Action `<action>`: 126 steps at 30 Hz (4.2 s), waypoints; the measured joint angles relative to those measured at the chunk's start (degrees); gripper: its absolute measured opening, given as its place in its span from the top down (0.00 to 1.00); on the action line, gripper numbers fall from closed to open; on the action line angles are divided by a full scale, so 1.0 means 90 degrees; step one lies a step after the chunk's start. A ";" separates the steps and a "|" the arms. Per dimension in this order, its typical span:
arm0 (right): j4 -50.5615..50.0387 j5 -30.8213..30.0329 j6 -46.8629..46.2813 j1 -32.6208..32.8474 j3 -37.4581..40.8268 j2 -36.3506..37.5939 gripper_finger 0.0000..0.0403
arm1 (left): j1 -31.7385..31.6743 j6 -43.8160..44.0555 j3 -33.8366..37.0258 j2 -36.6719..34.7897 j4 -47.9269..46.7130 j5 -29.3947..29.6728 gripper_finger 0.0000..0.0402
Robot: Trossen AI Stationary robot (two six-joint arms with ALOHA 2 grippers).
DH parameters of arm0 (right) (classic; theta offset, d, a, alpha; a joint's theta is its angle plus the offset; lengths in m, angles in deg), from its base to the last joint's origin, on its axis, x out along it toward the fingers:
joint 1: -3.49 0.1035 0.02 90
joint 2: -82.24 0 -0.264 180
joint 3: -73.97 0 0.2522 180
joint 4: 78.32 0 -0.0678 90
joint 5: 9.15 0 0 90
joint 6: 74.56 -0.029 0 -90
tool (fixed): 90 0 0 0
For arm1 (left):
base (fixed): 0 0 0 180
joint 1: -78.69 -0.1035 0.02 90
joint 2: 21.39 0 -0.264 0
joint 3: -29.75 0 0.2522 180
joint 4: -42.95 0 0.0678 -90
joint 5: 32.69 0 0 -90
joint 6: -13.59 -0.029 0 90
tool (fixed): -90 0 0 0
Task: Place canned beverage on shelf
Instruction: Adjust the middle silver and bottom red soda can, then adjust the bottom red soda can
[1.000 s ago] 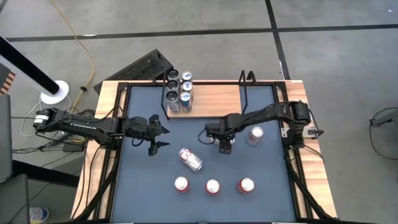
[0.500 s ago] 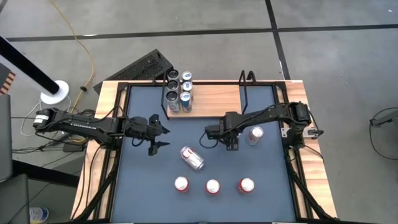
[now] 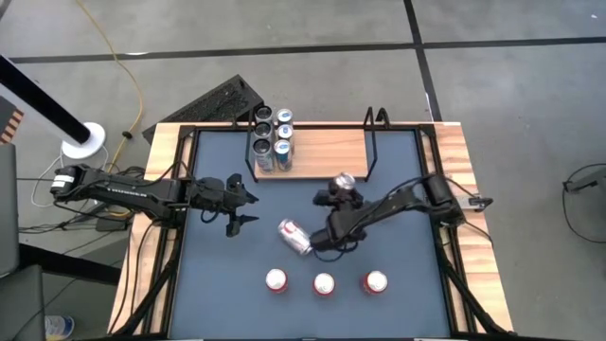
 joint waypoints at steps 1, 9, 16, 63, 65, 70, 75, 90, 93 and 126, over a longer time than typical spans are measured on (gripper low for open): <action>-0.0064 -0.0154 -0.0029 0.0013 0.0005 -0.0136 0.38 | -0.0002 -0.0007 0.0000 0.0000 0.0002 0.0000 0.32; -0.0821 -0.1697 -0.1283 0.0051 0.0163 -0.1140 0.38 | 0.0000 -0.0046 0.0000 0.0000 -0.0040 0.0003 0.32; -0.0956 -0.1621 -0.1571 0.0130 0.0242 -0.1519 0.38 | 0.0000 -0.0049 0.0000 -0.0002 -0.0069 0.0015 0.32; -0.1148 0.0877 -0.3104 0.0744 -0.2222 -0.1460 0.10 | -0.0001 -0.0046 0.0000 -0.0002 -0.0265 -0.0029 0.32; -0.1138 0.1044 -0.3285 0.0620 -0.2222 -0.1365 0.10 | -0.0001 -0.0043 0.0000 -0.0002 -0.0265 -0.0012 0.32; -0.1117 0.1015 -0.3623 0.0196 -0.2219 -0.0948 0.10 | -0.0002 -0.0027 0.0000 -0.0002 -0.0244 0.0010 0.32; -0.0997 0.1324 -0.3829 -0.0081 -0.2220 -0.0365 0.10 | -0.0002 0.0127 0.0000 0.0000 -0.0216 0.0017 0.32; -0.0146 0.2198 -0.5612 0.0740 -0.2220 0.1548 0.10 | -0.0002 0.0197 0.0000 0.0000 0.0107 0.0016 0.32; -0.0114 0.2985 -0.6409 0.0738 -0.2220 0.1860 0.10 | -0.0002 0.0283 0.0000 -0.0002 0.0232 -0.0141 0.32; 0.3146 0.6074 -0.9073 0.3740 -0.2215 0.0146 0.15 | 0.1958 -0.0262 -0.0187 -0.0002 0.1592 0.0390 0.32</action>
